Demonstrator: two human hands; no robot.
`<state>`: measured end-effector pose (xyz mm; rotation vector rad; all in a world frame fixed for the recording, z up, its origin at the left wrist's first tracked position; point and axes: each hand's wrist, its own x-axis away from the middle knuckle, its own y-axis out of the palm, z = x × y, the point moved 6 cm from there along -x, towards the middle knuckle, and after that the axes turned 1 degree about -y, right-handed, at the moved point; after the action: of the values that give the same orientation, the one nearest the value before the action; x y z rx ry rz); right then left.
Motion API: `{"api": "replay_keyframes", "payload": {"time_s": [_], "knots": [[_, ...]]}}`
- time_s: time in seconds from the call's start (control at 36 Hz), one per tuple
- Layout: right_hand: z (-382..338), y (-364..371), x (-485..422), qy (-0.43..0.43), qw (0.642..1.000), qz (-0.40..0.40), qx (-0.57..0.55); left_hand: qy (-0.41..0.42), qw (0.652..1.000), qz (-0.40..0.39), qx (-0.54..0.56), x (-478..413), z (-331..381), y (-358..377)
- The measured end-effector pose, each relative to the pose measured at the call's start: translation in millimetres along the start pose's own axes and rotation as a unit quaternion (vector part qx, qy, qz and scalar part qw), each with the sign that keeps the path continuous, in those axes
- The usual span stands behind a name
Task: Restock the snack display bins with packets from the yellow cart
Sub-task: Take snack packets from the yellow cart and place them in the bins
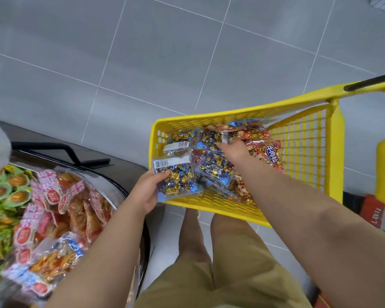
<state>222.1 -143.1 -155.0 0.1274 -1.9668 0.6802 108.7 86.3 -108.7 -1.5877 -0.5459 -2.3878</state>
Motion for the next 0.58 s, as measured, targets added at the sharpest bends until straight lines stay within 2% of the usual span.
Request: {"api": "replay_keyframes", "payload": {"time_s": [0.14,0.22,0.31,0.39,0.44,0.5,0.58], "knots": [[3.2,-3.8,-14.9,0.017,0.999,0.036,0.034,0.001,0.999,0.01,0.031,-1.8,-6.1,-6.8],[4.7,-2.5,-15.6,0.026,0.999,0.022,-0.039,-0.002,0.999,0.018,0.041,-4.3,-7.4,-6.9],[6.8,-3.3,-2.3,0.05,0.983,-0.024,-0.176,-0.005,0.998,0.037,0.049,-6.8,-6.7,-5.7],[19.8,-13.9,20.0,0.084,0.975,-0.074,-0.194,-0.004,0.997,0.053,0.057,-6.4,-2.5,-2.5],[29.5,-17.5,38.2,0.106,0.955,-0.124,-0.248,-0.002,0.997,0.059,0.058,-4.7,1.0,1.2],[35.1,-17.2,54.1,0.088,0.943,-0.162,-0.277,-0.004,0.997,0.049,0.061,-3.2,3.8,8.6],[38.7,-7.2,69.3,0.031,0.952,-0.189,-0.239,-0.015,0.998,0.023,0.062,-0.4,6.5,25.4]]}}
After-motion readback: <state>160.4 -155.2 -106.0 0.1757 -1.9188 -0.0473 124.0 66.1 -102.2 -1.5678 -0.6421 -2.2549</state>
